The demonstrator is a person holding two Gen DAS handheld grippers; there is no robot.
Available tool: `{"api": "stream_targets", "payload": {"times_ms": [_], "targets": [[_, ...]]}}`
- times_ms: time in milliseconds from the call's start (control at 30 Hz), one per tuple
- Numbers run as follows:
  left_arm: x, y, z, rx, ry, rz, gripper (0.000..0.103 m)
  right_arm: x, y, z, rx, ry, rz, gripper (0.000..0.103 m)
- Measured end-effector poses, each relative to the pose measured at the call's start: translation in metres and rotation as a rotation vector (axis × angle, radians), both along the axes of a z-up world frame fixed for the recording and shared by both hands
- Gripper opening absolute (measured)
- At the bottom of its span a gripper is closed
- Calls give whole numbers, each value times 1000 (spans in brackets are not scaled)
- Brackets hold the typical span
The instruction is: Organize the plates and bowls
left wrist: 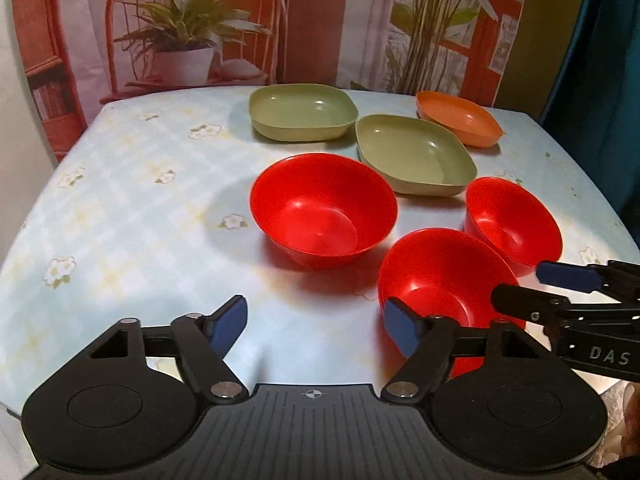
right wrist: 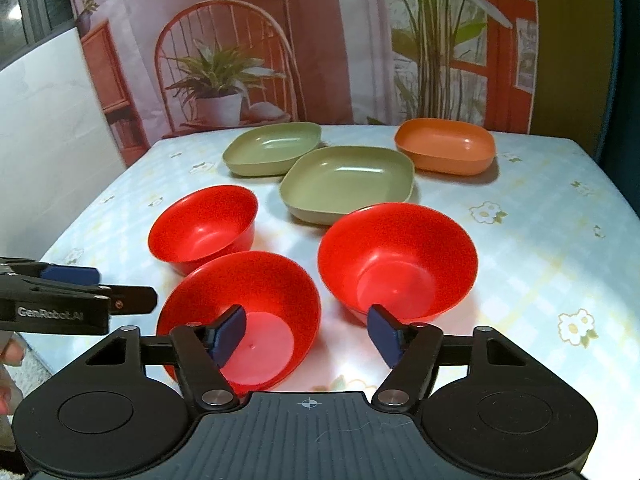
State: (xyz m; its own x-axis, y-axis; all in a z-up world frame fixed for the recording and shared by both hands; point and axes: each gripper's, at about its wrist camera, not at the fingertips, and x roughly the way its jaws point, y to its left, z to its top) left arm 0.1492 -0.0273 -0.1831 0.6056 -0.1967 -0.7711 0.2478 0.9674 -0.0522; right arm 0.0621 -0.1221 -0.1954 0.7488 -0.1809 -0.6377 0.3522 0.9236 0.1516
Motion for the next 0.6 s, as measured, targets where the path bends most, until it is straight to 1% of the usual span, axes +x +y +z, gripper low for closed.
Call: {"api": "stream_targets", "payload": {"times_ms": [67, 100, 167, 333, 467, 533, 567, 600], "targets": [[1, -2, -1, -9, 4, -15, 67, 1, 0, -1, 5, 6, 8, 57], [0, -3, -2, -14, 8, -28, 62, 1, 0, -3, 8, 9, 9, 55], [0, -5, -3, -29, 14, -48, 59, 2, -1, -4, 19, 14, 10, 51], [-2, -9, -7, -52, 25, -85, 45, 2, -4, -9, 41, 25, 14, 37], [-1, -10, -12, -90, 56, -107, 37, 3, -3, -12, 56, 29, 22, 32], [1, -11, -15, -108, 71, -116, 31, 3, -3, -12, 64, 31, 23, 29], [1, -12, -16, -116, 78, -120, 29, 3, -4, -13, 67, 31, 23, 28], [2, -12, -18, -124, 85, -123, 25, 4, -4, -13, 71, 32, 23, 25]]}}
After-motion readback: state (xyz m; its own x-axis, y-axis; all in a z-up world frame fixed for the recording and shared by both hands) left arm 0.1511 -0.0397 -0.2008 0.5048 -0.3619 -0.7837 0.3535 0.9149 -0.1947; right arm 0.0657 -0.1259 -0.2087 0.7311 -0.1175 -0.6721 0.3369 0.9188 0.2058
